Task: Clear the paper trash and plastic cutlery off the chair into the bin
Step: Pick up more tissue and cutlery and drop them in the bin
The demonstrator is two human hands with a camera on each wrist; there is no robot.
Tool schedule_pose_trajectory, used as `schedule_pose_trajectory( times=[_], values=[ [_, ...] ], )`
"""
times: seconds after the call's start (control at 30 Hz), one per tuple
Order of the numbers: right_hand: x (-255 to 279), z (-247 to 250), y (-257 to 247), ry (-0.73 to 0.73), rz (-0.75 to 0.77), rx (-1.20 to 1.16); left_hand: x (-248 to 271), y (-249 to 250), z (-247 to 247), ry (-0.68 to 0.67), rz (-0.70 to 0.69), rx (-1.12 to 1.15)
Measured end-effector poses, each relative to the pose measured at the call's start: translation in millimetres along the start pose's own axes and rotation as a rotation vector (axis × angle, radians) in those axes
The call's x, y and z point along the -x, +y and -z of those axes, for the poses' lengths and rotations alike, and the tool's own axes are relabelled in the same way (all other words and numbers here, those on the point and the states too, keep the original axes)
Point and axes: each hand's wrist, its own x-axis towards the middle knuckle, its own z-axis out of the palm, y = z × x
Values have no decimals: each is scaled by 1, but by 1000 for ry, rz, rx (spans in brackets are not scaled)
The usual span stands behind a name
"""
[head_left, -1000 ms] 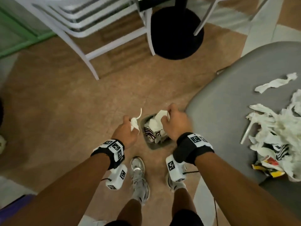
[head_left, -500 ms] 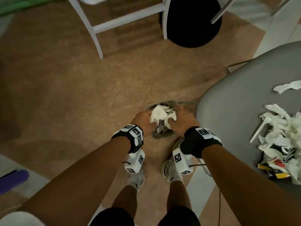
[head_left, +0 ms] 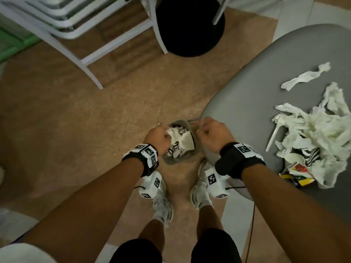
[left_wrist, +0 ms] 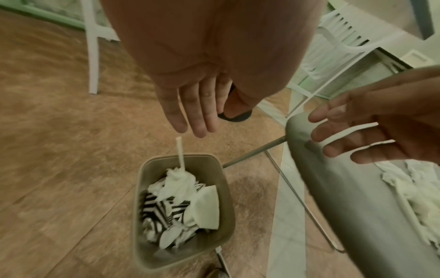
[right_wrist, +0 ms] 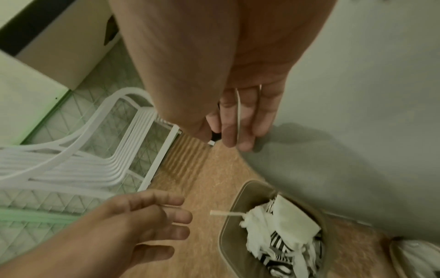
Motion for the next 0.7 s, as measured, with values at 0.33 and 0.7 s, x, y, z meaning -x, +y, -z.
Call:
schedule_pose_trajectory(
  times=[0.33,0.7],
  values=[
    [22,119,154,231,-242,-174,-46,168,-59,-24,-319,-123],
    [28,211,283,647,-549,-119,-59,340,-166,-113,-754,-392]
  ],
)
